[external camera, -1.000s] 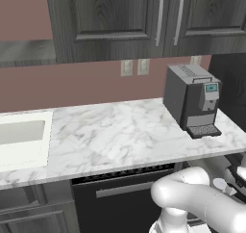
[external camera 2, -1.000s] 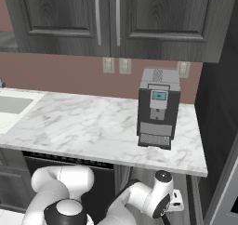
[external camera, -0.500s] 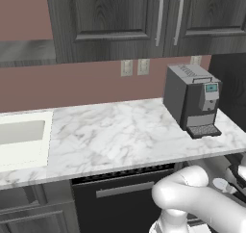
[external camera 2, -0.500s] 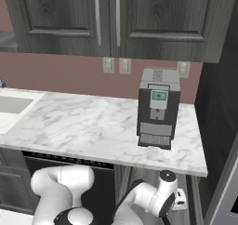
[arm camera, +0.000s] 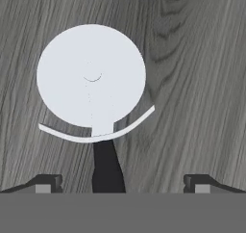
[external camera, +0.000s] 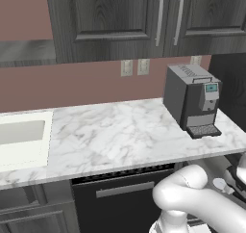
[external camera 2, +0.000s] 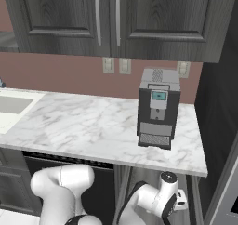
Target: Take the pizza cutter from the drawer on the right and place it on the dining counter for cutting.
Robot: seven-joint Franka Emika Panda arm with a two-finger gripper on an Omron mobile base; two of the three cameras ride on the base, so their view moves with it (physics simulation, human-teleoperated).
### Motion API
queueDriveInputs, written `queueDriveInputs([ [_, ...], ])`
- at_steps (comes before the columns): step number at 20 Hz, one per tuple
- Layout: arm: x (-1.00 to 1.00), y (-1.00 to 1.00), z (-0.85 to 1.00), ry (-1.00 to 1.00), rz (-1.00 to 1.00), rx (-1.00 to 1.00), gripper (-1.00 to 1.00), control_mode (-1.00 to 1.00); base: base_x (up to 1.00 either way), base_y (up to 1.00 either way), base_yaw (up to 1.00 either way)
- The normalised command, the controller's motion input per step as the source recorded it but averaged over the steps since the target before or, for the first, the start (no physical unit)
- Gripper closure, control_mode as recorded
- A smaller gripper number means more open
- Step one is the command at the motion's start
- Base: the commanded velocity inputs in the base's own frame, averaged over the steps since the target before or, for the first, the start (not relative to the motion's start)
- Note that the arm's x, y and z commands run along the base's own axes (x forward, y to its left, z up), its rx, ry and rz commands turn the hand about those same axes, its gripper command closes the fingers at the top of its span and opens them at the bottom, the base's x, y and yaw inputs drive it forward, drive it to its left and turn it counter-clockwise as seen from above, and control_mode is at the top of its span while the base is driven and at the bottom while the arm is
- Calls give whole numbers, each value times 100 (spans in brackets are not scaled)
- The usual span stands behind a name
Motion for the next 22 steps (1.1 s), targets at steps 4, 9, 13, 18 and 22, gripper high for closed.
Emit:
queueDriveInputs([
  [4, 10, 0, -18, 0, 0, 0, -100, -100, 0, 0, 0],
  [9, 0, 0, -14, 0, 0, 0, -100, -100, 0, 0, 0],
  [13, 0, 0, -7, 0, 0, 0, -100, -100, 0, 0, 0],
  [18, -3, 3, -10, 0, 0, 0, -100, -100, 0, 0, 0],
  [22, -17, 4, -18, 0, 0, 0, -100, -100, 0, 0, 0],
])
